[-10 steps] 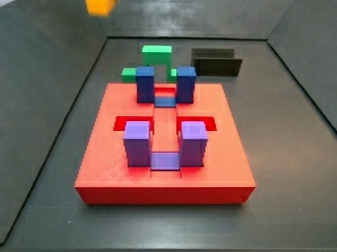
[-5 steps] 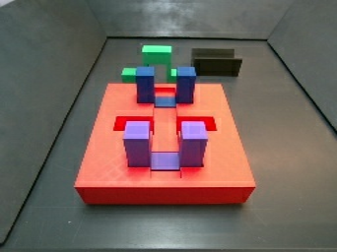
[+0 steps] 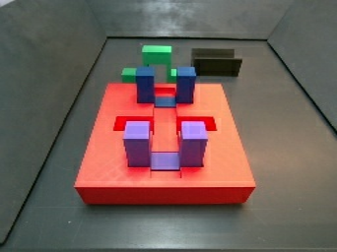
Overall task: Pick up the yellow object. Move up. Move to above the board. Insert the yellow object.
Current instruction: Move to above the board, then insert the yellow object.
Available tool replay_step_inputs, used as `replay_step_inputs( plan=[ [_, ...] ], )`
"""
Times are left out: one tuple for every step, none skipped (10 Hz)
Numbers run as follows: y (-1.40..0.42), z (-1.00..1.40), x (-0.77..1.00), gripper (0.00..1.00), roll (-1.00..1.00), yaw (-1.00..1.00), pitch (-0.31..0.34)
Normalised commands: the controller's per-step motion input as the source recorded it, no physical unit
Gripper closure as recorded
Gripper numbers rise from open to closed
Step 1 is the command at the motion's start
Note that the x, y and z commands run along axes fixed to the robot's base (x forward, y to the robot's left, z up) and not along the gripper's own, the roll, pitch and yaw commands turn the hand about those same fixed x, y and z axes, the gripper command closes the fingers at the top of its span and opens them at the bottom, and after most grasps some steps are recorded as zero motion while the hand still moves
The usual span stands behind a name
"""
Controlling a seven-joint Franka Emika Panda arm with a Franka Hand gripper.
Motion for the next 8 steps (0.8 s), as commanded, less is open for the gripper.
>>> replay_step_inputs(
  plan=[
    [-1.40,0.20,0.72,1.00,0.01,0.02,0.168],
    [-1.40,0.21,0.75,1.00,-0.01,0.01,0.155],
    [-1.40,0.22,0.76,1.00,0.01,0.01,0.153],
    [-1.40,0.22,0.80,1.00,0.02,0.01,0.162],
    [-0.92,0.15,0.56,1.00,0.04,0.01,0.171],
    [-0.29,0.07,0.24,1.00,0.07,0.01,0.169],
    [-0.04,-0.09,0.00,1.00,-0.01,0.00,-0.029],
    [-0.12,-0.41,0.00,1.00,-0.08,-0.04,-0.037]
  ],
)
